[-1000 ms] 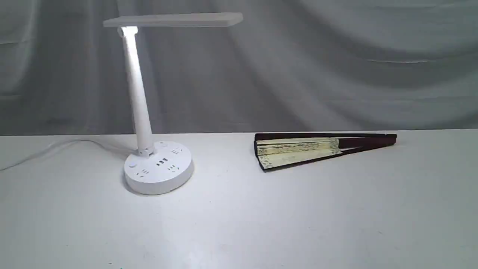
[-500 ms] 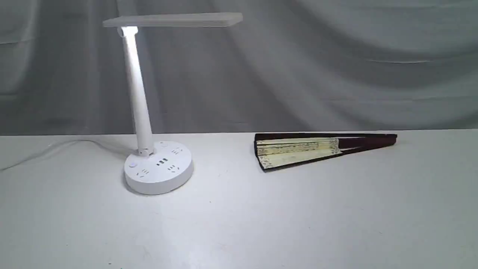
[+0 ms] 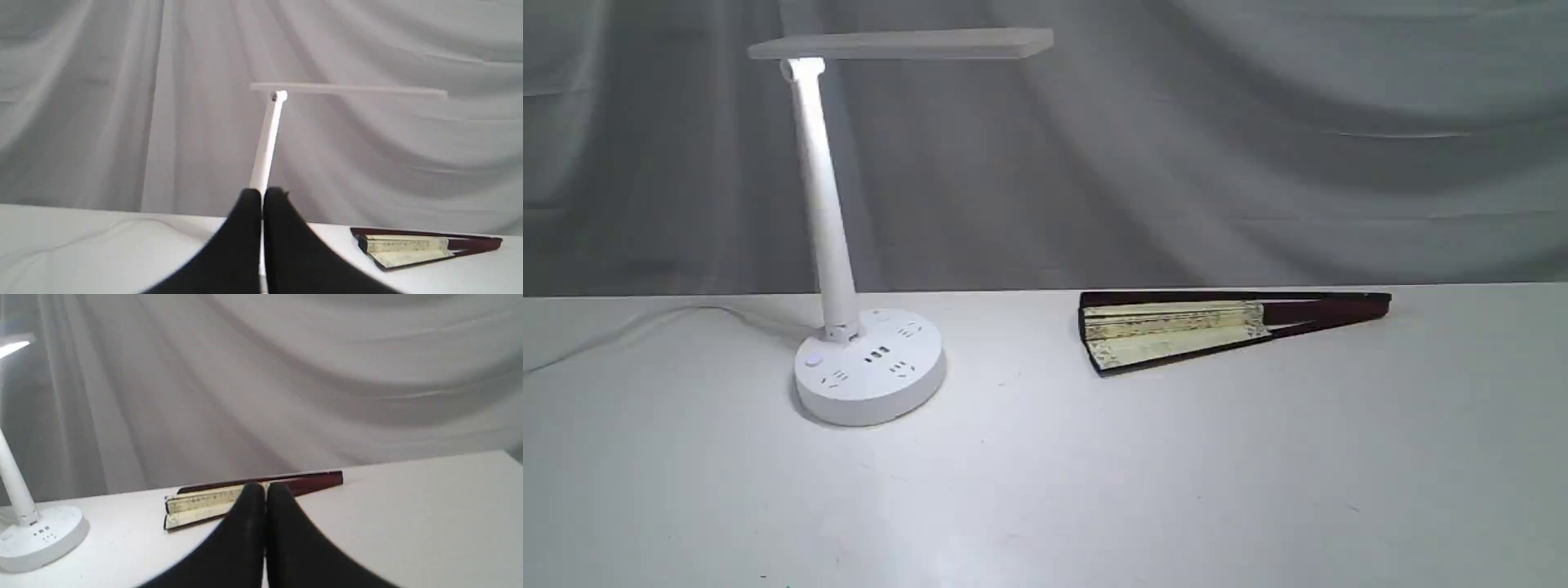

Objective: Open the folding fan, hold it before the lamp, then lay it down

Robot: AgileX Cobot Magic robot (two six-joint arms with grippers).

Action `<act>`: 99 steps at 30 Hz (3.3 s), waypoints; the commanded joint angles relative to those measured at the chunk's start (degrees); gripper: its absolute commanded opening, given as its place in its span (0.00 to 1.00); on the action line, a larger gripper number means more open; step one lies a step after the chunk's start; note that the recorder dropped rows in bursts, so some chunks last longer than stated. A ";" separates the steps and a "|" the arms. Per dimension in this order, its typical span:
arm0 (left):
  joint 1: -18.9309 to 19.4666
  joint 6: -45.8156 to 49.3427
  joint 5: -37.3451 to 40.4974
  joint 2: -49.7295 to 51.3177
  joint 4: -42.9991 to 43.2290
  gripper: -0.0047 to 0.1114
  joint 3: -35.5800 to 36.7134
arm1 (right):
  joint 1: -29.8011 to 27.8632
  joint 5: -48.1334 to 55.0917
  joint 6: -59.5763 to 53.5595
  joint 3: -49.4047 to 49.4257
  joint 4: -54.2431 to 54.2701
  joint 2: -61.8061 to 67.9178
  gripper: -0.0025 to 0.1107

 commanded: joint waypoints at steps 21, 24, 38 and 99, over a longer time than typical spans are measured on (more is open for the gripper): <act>0.08 1.33 -3.85 32.36 -3.19 0.26 -0.13 | -0.35 -4.25 -0.08 -9.33 -0.14 36.66 0.32; 0.08 1.44 -5.32 35.70 -3.19 0.26 -0.13 | -0.35 -4.25 -0.08 -12.32 -0.14 41.08 0.32; 0.08 13.53 -4.91 49.11 -12.83 0.26 -0.13 | -0.35 -0.60 0.15 -25.32 -0.14 60.79 0.32; -16.82 11.38 -5.95 86.34 -13.90 0.26 -20.14 | 12.63 1.48 -34.18 -93.92 27.25 139.04 0.40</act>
